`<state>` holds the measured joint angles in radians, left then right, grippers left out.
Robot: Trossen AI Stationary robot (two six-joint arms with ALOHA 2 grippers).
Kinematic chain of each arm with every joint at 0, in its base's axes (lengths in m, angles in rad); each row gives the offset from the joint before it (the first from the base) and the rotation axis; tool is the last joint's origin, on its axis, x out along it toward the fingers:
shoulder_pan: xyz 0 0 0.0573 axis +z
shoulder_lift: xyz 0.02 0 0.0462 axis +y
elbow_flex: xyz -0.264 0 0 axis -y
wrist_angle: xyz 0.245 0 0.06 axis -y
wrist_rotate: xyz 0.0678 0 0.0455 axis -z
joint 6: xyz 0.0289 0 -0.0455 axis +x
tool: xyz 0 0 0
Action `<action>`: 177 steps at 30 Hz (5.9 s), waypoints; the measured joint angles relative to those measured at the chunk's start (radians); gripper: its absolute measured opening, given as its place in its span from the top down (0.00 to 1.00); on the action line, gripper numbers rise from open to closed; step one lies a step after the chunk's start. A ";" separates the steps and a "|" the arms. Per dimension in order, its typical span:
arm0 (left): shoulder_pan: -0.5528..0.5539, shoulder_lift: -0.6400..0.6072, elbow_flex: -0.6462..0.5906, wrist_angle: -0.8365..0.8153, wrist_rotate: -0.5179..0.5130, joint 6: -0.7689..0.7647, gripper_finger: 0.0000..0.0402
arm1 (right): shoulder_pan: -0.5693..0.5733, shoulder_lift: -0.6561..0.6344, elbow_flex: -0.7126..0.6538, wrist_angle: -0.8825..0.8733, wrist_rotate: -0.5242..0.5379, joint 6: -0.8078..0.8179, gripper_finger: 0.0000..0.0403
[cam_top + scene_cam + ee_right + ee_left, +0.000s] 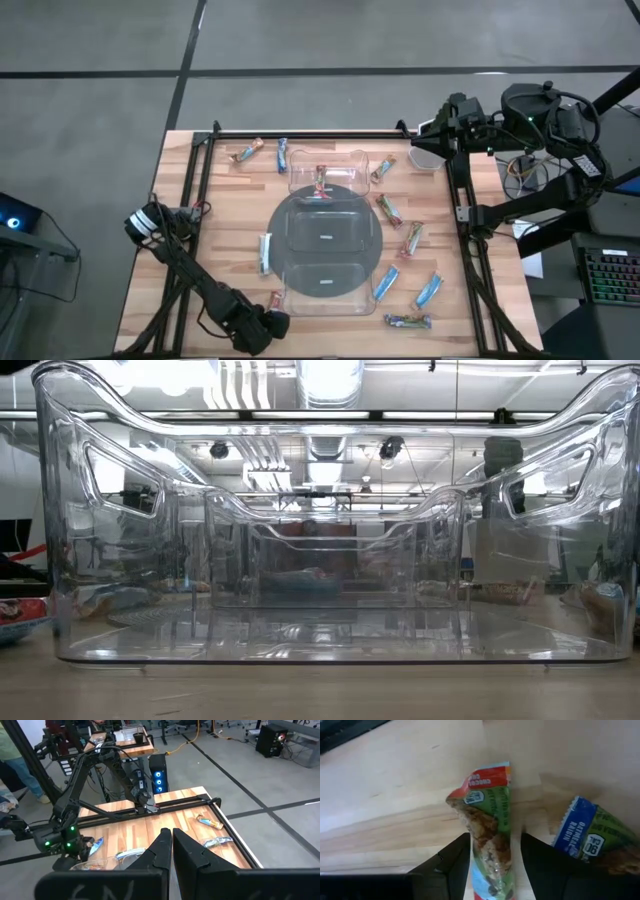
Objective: Pick and place Granola Bars by type
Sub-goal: Put the red granola bar into the top transparent bin
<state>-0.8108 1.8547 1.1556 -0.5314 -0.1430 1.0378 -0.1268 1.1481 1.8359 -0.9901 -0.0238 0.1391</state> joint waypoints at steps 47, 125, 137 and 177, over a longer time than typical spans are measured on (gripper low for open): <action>-0.060 -0.074 0.672 -0.991 -0.102 -0.762 0.93 | 0.000 0.000 0.000 0.000 -0.003 -0.032 0.98; 1.325 0.194 1.106 -0.833 0.333 -0.693 0.97 | 0.000 0.000 -0.006 -0.005 0.000 -0.015 0.98; 1.249 0.208 0.928 -0.746 0.325 -0.697 0.97 | 0.000 0.000 -0.007 -0.005 0.000 -0.015 0.98; 1.212 -0.177 1.043 -0.797 0.472 -0.883 1.00 | 0.000 0.000 -0.007 -0.002 0.000 -0.045 0.98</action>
<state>0.4015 1.6773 2.1987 -1.3282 0.3287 0.1548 -0.1268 1.1484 1.8286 -0.9920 -0.0238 0.0937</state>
